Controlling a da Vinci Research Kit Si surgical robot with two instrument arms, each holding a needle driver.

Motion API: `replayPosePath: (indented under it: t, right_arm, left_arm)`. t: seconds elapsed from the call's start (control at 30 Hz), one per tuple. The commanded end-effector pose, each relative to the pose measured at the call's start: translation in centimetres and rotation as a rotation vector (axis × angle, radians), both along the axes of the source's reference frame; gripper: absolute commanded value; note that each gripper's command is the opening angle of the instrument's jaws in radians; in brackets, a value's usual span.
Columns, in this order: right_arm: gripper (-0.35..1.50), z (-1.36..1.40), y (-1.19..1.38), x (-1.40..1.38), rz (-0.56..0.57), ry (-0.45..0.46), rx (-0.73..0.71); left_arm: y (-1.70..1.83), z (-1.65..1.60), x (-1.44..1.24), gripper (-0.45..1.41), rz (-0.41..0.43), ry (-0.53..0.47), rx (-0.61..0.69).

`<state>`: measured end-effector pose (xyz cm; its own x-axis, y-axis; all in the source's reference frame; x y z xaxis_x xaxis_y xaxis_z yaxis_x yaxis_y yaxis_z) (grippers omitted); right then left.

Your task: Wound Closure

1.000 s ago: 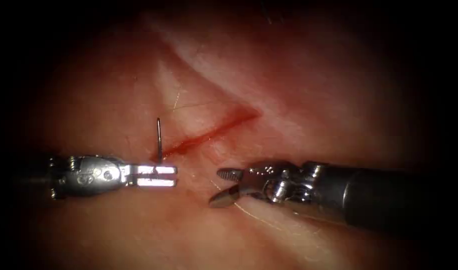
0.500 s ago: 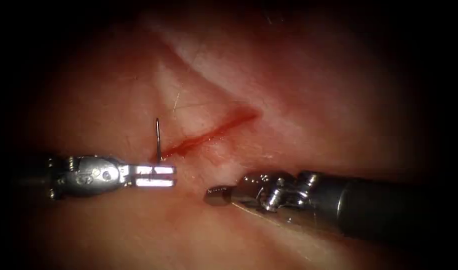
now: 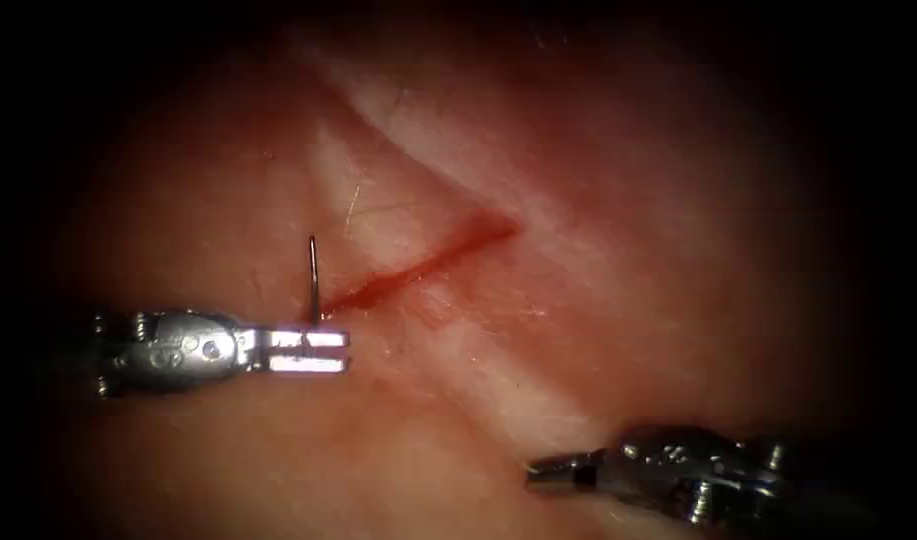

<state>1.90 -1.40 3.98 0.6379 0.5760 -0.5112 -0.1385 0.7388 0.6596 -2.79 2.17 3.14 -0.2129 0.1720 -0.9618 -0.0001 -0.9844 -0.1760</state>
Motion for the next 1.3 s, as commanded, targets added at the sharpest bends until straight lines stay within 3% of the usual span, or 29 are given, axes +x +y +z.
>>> replayPosePath:
  t: [0.03,0.3,0.6,0.93,1.07,1.13,1.17,1.2,1.23,1.3]
  right_arm:
    - [-0.35,0.02,-0.03,-0.03,-0.002,0.000,-0.002]
    - [-0.35,-0.06,-0.15,-0.52,-0.021,-0.032,-0.026]
    - [-0.35,-0.10,-0.22,-0.87,-0.024,-0.075,-0.028]
    - [-0.35,-0.14,-0.21,-1.57,-0.011,-0.140,-0.032]
    - [-0.35,-0.15,-0.20,-1.63,-0.002,-0.153,-0.016]
    - [-0.35,-0.14,-0.14,-1.58,0.036,-0.107,0.008]
    - [0.46,-0.12,-0.09,-1.52,0.088,-0.042,0.021]
    - [0.98,-0.10,-0.06,-1.49,0.113,-0.019,0.024]
    - [1.25,-0.07,0.02,-1.39,0.078,0.035,-0.067]
    - [1.31,-0.06,0.15,-1.28,-0.011,0.081,-0.225]
  left_arm:
    - [-0.01,0.07,-0.05,-0.45,0.001,-0.001,0.000]
    - [-0.01,0.07,-0.05,-0.45,0.001,-0.001,0.000]
    - [-0.01,0.07,-0.05,-0.45,0.001,-0.001,0.000]
    - [-0.01,0.07,-0.05,-0.45,0.000,-0.001,0.000]
    - [-0.01,0.07,-0.05,-0.45,0.000,-0.001,-0.001]
    - [-0.01,0.07,-0.06,-0.45,0.000,0.000,-0.001]
    - [-0.02,0.07,-0.06,-0.45,0.000,0.000,-0.001]
    - [-0.02,0.07,-0.06,-0.45,0.000,0.000,-0.001]
    - [-0.02,0.07,-0.06,-0.45,0.000,0.000,-0.002]
    - [-0.03,0.08,-0.06,-0.45,-0.001,0.000,-0.002]
